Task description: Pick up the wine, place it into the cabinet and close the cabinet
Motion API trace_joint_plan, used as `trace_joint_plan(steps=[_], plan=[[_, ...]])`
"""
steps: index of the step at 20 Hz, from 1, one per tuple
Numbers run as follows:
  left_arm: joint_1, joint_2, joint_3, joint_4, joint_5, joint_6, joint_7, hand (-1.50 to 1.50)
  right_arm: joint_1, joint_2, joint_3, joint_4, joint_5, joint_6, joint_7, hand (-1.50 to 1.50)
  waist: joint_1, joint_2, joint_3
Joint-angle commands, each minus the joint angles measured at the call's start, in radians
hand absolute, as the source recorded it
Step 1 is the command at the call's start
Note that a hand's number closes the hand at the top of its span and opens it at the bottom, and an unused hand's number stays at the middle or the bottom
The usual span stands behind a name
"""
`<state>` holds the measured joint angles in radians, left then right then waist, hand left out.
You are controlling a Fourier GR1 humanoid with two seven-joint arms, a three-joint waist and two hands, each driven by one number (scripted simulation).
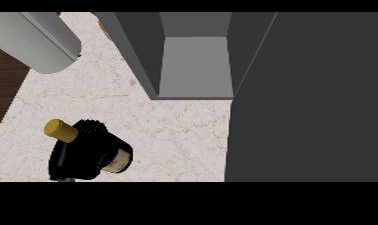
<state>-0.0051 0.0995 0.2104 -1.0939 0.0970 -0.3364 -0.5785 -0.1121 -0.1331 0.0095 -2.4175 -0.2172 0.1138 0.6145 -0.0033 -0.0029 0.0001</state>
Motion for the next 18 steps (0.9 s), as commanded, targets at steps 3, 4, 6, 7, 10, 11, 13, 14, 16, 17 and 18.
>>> trace_joint_plan(steps=[3, 4, 6, 7, 10, 11, 13, 14, 16, 17, 18], plan=[[0.010, -0.020, 0.011, -0.101, -0.011, 0.092, -0.028, 1.50, 0.127, 0.019, -0.022, -0.092, -0.079, 0.051, -0.054, -1.50, 0.000, 0.000, 0.001], [-0.011, 0.015, 0.040, -0.063, -0.013, 0.086, -0.074, 1.50, 0.139, 0.006, -0.012, -0.167, -0.080, 0.044, -0.005, -1.50, -0.006, -0.001, 0.000], [0.109, -0.032, -0.010, -0.210, -0.041, 0.114, -0.074, 1.50, 0.073, -0.007, -0.020, -0.134, -0.085, 0.030, 0.030, -1.50, 0.006, -0.002, 0.001], [0.050, -0.007, 0.017, -0.178, -0.046, 0.137, -0.091, 1.50, 0.037, 0.020, 0.013, -0.122, -0.042, -0.012, 0.045, -1.50, 0.004, -0.001, 0.000], [0.101, -0.036, 0.008, -0.302, -0.008, 0.132, -0.055, 1.50, 0.040, -0.015, -0.032, -0.195, -0.097, -0.018, 0.110, -1.50, 0.003, -0.003, 0.000], [0.073, -0.064, -0.029, -0.311, 0.015, 0.100, -0.009, 1.50, 0.120, 0.020, -0.004, -0.148, -0.063, 0.023, 0.001, -1.50, 0.000, -0.001, 0.000], [0.053, -0.071, -0.043, -0.371, 0.038, 0.106, 0.073, 1.50, 0.047, -0.004, -0.017, -0.168, -0.074, -0.007, 0.081, -1.50, 0.000, -0.001, 0.000], [0.150, -0.085, -0.079, -0.518, 0.062, 0.081, 0.148, 1.50, 0.005, 0.026, 0.010, -0.071, -0.036, -0.024, 0.046, -1.50, 0.013, -0.002, 0.001], [0.151, -0.084, -0.089, -0.578, 0.084, 0.091, 0.205, 1.50, 0.072, -0.003, -0.035, -0.167, -0.096, 0.001, 0.068, -1.50, 0.004, -0.004, 0.001], [0.162, -0.098, -0.159, -0.566, 0.086, 0.133, 0.195, 1.50, 0.108, -0.019, -0.069, -0.140, -0.121, 0.047, 0.016, -1.50, 0.000, -0.002, 0.001], [0.141, -0.096, -0.129, -0.605, 0.085, 0.108, 0.242, 1.50, 0.065, 0.031, 0.044, -0.173, -0.020, -0.023, 0.075, -1.50, 0.003, -0.002, 0.000]])
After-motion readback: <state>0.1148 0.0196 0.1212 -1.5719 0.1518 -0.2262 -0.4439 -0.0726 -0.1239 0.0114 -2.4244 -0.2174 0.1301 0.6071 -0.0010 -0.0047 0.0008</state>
